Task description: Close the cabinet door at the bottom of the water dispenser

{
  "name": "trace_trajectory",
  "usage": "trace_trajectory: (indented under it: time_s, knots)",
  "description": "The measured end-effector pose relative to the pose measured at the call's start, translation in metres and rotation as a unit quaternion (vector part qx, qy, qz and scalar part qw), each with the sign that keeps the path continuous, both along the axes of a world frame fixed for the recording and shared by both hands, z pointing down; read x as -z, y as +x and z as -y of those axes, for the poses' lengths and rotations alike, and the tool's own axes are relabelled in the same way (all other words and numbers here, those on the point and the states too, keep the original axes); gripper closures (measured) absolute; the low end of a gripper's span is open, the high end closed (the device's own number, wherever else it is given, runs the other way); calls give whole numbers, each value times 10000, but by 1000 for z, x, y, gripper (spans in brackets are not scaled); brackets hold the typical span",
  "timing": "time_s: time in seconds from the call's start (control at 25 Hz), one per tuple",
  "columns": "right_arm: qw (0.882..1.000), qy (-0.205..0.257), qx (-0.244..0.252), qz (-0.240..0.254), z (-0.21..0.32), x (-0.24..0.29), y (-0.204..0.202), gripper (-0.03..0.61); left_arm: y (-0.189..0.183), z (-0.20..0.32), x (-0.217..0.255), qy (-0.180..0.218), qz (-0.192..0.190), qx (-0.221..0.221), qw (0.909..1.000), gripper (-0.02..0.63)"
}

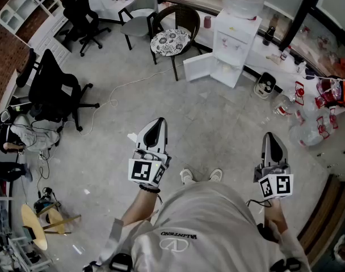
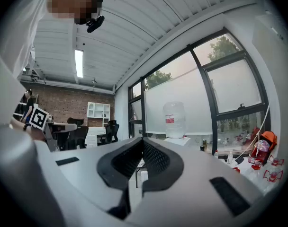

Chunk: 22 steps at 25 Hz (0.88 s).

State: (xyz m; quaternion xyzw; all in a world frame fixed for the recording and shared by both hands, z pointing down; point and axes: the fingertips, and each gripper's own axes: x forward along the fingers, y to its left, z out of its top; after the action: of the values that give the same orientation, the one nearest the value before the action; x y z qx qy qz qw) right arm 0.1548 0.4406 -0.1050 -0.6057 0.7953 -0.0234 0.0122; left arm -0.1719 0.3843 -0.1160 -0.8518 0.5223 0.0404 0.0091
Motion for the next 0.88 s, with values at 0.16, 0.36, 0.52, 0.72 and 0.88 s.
trace_trajectory:
  time_s: [0.16, 0.36, 0.52, 0.72, 0.88]
  knots:
    - [10000, -13, -26, 6, -3, -4, 1, 563, 2, -3, -3, -11, -21, -12, 10000, 611]
    - [10000, -32, -25, 61, -4, -2, -5, 563, -4, -3, -2, -23, -57, -25, 10000, 611]
    - [9999, -29, -58, 102, -5, -1, -7, 563, -6, -5, -1, -28, -98, -54, 9999, 611]
    - [9999, -47, -58, 80, -3, -1, -19, 563, -15, -5, -3, -40, -117, -113, 9999, 611]
    - [10000, -69, -21, 36, 0, -2, -36, 563, -29, -4, -4, -61, -148, -159, 9997, 611]
